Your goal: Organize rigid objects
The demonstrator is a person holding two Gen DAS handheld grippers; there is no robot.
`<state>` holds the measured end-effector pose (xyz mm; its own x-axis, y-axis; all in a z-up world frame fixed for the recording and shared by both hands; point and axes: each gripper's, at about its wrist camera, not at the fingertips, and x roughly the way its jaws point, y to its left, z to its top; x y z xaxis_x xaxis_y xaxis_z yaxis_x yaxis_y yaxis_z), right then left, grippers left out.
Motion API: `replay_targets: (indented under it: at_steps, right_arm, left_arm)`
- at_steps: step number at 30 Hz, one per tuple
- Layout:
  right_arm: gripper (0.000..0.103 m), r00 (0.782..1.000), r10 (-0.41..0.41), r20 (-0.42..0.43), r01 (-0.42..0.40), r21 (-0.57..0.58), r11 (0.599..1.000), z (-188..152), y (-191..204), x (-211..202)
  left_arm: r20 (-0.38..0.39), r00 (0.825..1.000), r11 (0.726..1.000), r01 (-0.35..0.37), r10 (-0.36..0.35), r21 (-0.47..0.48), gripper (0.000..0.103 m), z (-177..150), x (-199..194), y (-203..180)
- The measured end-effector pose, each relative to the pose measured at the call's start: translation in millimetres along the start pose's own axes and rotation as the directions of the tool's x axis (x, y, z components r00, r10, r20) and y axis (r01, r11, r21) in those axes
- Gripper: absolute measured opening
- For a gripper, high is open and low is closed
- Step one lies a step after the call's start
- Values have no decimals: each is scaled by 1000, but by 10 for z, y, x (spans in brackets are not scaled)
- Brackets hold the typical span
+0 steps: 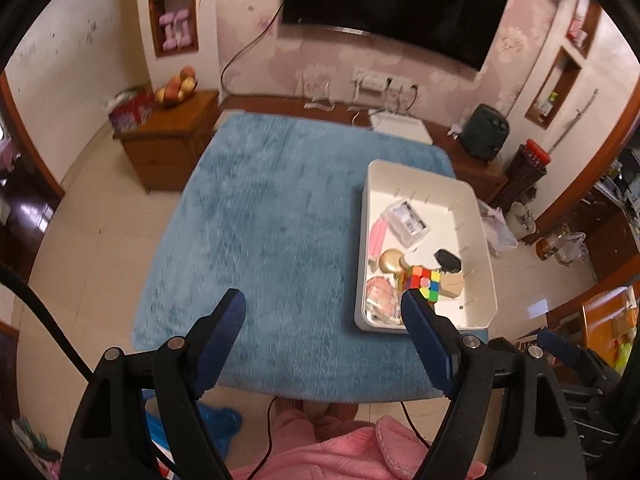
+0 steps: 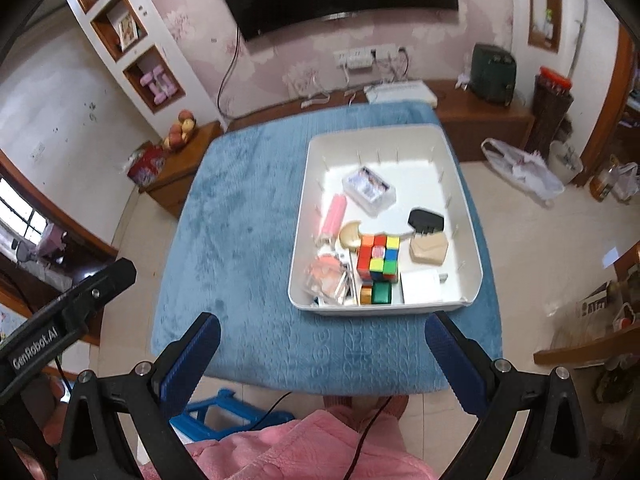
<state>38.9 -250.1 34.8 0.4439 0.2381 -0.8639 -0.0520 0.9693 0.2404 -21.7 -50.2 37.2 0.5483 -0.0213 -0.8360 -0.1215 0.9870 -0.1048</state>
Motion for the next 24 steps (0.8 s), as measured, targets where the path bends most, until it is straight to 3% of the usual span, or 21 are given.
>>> replay_targets:
  at_steps: [6,9,11,24]
  right_arm:
    - [102,997,-42,63,40,25,999,-6,24,-82]
    - [102,995,-52,81,50,28,998,-19,29,-115]
    - [102,994,-56,90,55,20,998,-29,47,-130]
    - [103,989,-77,126,77,7,997,-35,80,-170]
  left_arm:
    - [34,999,1000,22,-22,12,83,-23,-24,32]
    - [38,996,997,77,-77,-3,90,-29,-16,61]
    - [47,997,998,60,-60,-1,98,-42,-40,59]
    - [155,986,993,-69,53,95,100,0,-162,-159]
